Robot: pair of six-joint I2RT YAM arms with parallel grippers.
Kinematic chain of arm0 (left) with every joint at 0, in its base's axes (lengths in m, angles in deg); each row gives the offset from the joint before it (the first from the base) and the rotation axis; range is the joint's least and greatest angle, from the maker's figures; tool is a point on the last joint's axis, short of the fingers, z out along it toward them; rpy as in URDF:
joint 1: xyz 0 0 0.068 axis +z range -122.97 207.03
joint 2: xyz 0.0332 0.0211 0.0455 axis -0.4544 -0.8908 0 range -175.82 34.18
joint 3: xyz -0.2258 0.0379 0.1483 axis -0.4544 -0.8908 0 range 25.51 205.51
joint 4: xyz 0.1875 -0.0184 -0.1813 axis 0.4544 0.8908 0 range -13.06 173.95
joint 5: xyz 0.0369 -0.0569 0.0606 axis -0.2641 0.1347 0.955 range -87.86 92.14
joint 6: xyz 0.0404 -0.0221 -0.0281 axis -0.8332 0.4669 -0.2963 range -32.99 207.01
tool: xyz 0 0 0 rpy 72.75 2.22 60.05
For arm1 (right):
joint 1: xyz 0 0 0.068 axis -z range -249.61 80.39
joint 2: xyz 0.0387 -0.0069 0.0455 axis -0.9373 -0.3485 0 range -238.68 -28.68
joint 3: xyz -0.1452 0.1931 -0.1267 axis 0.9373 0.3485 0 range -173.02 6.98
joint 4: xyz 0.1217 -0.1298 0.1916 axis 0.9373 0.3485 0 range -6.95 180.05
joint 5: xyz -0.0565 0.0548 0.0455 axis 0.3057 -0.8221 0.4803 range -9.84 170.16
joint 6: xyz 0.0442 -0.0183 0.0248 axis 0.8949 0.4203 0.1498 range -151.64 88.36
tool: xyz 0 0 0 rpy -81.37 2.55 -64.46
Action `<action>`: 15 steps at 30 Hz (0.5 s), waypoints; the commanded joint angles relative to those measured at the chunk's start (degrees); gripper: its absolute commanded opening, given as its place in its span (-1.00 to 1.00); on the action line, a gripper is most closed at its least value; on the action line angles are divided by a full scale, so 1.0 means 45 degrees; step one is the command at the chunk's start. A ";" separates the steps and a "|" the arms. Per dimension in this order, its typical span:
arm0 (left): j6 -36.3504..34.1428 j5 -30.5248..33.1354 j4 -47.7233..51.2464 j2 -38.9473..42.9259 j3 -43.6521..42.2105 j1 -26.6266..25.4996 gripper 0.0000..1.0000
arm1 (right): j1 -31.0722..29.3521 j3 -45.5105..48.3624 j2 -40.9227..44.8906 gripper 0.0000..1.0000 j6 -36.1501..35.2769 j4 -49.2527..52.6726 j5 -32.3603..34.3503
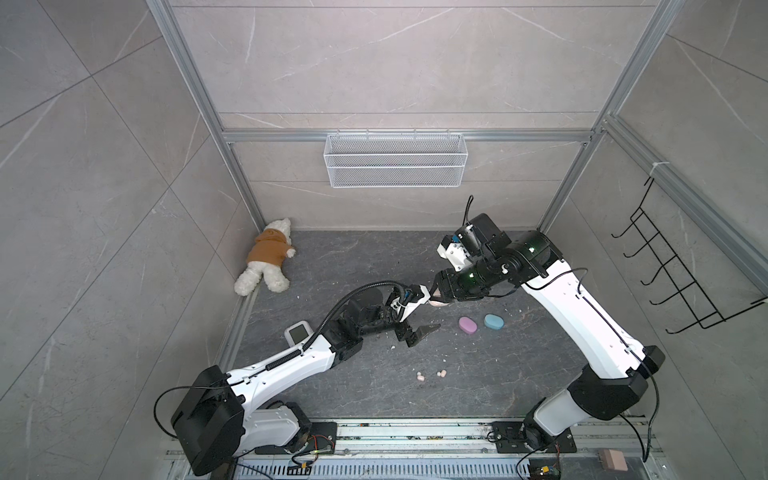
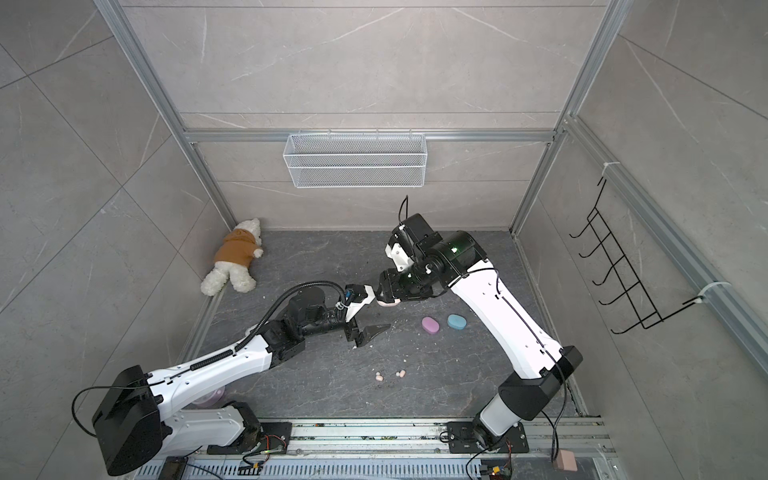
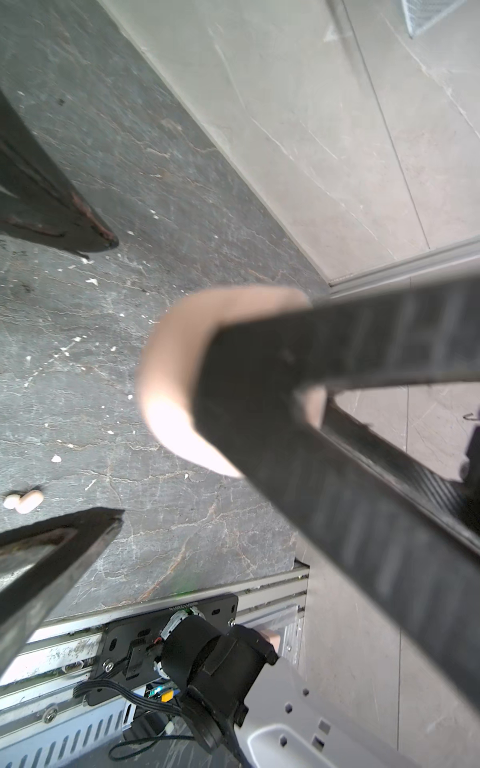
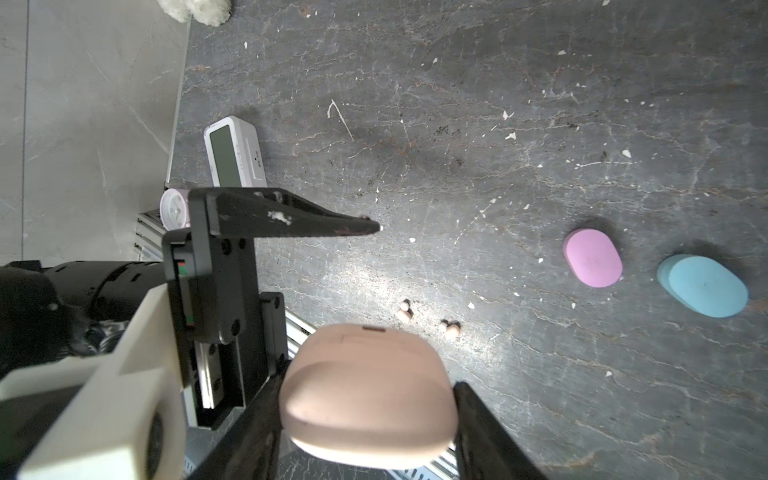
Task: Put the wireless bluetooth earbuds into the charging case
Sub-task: 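Close the left gripper on the peach case held by the right gripper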
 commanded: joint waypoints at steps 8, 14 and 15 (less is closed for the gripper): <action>-0.0295 -0.0676 -0.2477 -0.0072 0.0524 -0.0186 0.79 | -0.0062 0.0196 0.0366 0.17 0.0319 -0.0200 -0.0539; -0.0183 -0.1026 -0.2490 -0.0107 0.0623 -0.0188 0.60 | -0.0064 0.0250 0.0325 0.16 0.0295 -0.0209 -0.0618; -0.0188 -0.1073 -0.2419 -0.0106 0.0659 -0.0187 0.56 | -0.0065 0.0252 0.0322 0.17 0.0290 -0.0203 -0.0586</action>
